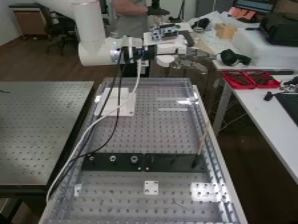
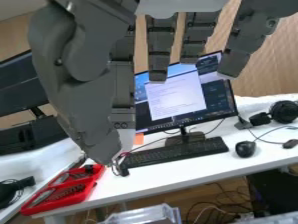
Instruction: Grab the paper clip and place it in the clear container
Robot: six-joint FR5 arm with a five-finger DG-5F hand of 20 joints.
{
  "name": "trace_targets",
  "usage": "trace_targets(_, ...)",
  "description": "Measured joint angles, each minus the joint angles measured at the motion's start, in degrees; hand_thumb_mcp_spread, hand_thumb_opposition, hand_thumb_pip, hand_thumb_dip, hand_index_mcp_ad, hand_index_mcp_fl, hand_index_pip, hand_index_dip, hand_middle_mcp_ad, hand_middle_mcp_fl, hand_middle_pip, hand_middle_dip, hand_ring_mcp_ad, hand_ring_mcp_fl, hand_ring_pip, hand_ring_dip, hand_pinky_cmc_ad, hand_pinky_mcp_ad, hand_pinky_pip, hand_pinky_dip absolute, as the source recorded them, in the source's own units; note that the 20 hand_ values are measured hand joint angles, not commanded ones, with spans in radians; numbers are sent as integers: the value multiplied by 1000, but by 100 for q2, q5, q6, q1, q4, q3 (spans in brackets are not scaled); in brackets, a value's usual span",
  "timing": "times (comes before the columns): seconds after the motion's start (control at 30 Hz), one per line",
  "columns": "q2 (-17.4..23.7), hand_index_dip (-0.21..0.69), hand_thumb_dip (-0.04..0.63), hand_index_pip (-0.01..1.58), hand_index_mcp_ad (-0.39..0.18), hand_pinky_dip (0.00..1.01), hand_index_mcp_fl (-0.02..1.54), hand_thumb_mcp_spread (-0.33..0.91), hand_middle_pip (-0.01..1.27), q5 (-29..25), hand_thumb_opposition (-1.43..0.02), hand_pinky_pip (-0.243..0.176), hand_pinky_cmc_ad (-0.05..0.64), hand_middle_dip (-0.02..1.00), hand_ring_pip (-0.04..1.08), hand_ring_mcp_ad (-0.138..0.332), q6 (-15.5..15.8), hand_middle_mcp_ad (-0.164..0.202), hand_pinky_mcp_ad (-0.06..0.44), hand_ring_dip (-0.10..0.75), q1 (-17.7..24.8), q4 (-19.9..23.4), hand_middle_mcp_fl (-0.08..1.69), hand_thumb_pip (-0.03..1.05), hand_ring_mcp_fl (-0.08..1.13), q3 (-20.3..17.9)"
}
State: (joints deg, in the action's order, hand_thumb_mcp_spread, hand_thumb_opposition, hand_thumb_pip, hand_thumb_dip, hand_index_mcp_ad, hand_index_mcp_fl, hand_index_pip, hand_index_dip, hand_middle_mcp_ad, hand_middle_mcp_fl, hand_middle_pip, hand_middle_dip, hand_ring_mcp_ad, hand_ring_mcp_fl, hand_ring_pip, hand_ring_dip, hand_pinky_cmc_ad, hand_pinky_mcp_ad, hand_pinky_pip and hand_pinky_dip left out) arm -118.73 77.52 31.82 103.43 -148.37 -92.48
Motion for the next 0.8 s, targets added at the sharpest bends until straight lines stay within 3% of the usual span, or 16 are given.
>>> trace_targets(0.37, -588, 35, 269, 1213, -169, 393, 771, 504, 133, -63, -960, -33, 325, 188, 96, 101, -217, 35, 276, 101, -20, -524, 201, 546, 12, 353)
trace_targets(0.8, -901, 35, 269, 1213, -169, 398, 771, 504, 133, 14, -962, -33, 325, 188, 96, 99, -265, 35, 276, 101, -17, -1025, 201, 546, 12, 628)
